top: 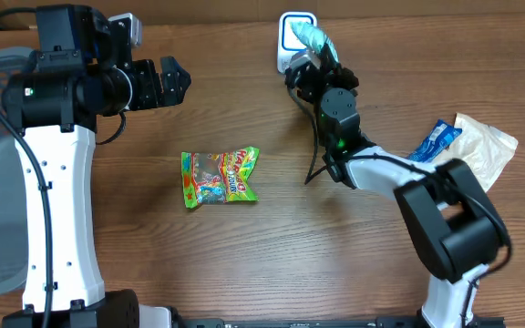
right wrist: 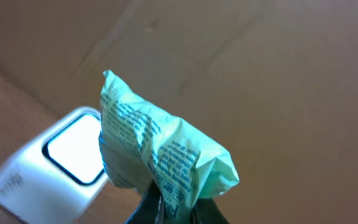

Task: Scan the item barcode
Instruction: 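Raise the mint-green packet to the white scanner, then hold the mint-green packet against the scanner face with the right gripper, then carry the packet right and release it beside the blue bar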

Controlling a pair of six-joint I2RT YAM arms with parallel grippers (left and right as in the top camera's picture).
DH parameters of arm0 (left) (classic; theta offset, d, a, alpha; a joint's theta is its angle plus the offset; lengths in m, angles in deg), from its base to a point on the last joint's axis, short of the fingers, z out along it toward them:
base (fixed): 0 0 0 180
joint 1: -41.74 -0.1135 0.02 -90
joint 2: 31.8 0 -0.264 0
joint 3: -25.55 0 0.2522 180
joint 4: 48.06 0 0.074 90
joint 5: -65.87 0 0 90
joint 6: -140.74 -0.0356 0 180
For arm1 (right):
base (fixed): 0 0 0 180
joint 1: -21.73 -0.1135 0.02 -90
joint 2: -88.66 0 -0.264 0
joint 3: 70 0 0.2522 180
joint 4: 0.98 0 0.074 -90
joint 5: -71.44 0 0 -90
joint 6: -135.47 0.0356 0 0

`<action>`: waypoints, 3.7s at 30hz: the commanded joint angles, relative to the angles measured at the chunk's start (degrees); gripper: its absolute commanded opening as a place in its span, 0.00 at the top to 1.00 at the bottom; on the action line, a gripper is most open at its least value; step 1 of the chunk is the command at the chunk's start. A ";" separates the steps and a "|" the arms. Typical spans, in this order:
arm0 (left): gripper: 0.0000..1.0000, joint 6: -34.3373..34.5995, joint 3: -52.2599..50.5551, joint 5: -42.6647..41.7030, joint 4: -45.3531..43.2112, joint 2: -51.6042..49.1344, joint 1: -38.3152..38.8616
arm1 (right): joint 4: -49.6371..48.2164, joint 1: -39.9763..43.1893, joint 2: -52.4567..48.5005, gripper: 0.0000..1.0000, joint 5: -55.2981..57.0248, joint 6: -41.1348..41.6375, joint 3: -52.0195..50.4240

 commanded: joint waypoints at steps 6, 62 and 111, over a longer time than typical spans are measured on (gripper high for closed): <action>0.00 0.79 0.13 -0.04 -0.07 -0.09 0.37 | -6.40 4.61 -4.96 0.96 -9.07 -12.07 7.21; 0.00 0.79 0.13 -0.04 -0.07 -0.09 0.37 | 7.32 8.63 -15.34 0.96 -20.85 -43.76 23.87; 0.00 0.79 0.13 -0.04 -0.07 -0.09 0.37 | 105.55 36.92 9.84 0.79 -29.75 75.01 19.32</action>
